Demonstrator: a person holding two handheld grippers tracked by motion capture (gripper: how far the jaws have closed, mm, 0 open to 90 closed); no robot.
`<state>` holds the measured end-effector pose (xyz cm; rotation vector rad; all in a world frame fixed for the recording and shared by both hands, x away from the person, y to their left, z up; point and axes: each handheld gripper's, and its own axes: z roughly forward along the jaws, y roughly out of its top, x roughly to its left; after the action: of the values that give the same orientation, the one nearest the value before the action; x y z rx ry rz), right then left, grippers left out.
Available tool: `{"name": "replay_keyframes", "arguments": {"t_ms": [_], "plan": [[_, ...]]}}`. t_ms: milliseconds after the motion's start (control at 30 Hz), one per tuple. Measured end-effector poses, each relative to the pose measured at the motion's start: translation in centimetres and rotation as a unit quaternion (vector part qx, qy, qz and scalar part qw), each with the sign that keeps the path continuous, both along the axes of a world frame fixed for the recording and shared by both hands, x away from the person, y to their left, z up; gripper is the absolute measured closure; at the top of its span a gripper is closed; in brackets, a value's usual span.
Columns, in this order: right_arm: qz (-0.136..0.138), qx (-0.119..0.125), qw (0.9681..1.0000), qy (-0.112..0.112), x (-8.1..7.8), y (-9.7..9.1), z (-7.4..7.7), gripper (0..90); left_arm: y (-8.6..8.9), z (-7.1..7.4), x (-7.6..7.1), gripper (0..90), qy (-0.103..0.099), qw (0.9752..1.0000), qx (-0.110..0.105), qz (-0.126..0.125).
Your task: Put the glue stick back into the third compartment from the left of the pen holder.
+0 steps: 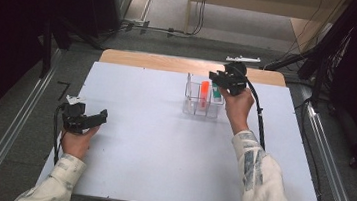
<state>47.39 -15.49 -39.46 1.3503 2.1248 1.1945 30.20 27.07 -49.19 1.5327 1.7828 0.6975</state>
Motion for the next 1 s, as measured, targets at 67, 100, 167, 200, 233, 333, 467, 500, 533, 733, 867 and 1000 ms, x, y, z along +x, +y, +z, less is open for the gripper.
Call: {"name": "replay_keyframes", "arguments": {"t_ms": [67, 100, 167, 200, 233, 333, 467, 500, 533, 733, 867, 1000], "plan": [[-0.001, -0.001, 1.0, 0.0, -0.2, -0.2, -0.2, 62.7, 0.0, 0.0, 0.0, 13.2, 0.001, 1.0, 0.0, 0.0], [0.0, 0.0, 1.0, 0.0, -0.3, -0.3, -0.2, 62.7, -0.1, 0.0, 0.0, 13.2, 0.002, 1.0, 0.0, 0.0], [-0.001, -0.001, 1.0, 0.002, -0.4, -0.6, -0.4, 62.7, -0.1, 0.0, 0.0, 13.2, 0.001, 1.0, 0.001, 0.0], [-0.001, 0.0, 1.0, 0.002, -0.5, -0.7, -0.4, 62.7, -0.1, 0.0, 0.0, 13.2, 0.001, 1.0, 0.001, -0.001], [-0.001, -0.001, 1.0, 0.001, -0.6, -0.8, -0.5, 62.7, -0.1, 0.0, 0.0, 13.2, 0.001, 1.0, 0.001, 0.0], [-0.002, -0.001, 1.0, 0.002, -0.7, -1.1, -0.5, 62.7, -0.1, -0.1, 0.1, 13.2, 0.002, 1.0, 0.002, 0.001], [0.002, -0.001, 1.0, 0.002, -1.1, -1.1, -0.7, 62.6, -0.1, -0.1, 0.0, 13.3, 0.002, 1.0, 0.002, 0.001], [0.004, -0.004, 1.0, 0.0, -1.2, -1.1, -0.8, 62.6, -0.1, -0.1, 0.0, 13.2, 0.003, 1.0, 0.001, 0.001], [0.005, -0.005, 1.0, -0.002, -1.3, -1.1, -0.8, 62.5, -0.1, 0.0, 0.0, 13.2, 0.003, 1.0, 0.001, 0.001], [0.008, -0.008, 0.9999, -0.001, -2.0, -1.3, -1.3, 62.4, -0.1, -0.1, 0.0, 13.2, 0.003, 1.0, 0.001, 0.001], [0.013, -0.023, 0.9996, -0.002, -2.5, -1.3, -1.7, 62.3, -0.2, 0.0, 0.0, 13.2, 0.002, 1.0, 0.002, 0.001], [0.018, -0.034, 0.9993, -0.006, -2.9, -1.2, -2.1, 62.1, -0.2, 0.0, 0.0, 13.2, 0.002, 1.0, 0.002, 0.0]]}}
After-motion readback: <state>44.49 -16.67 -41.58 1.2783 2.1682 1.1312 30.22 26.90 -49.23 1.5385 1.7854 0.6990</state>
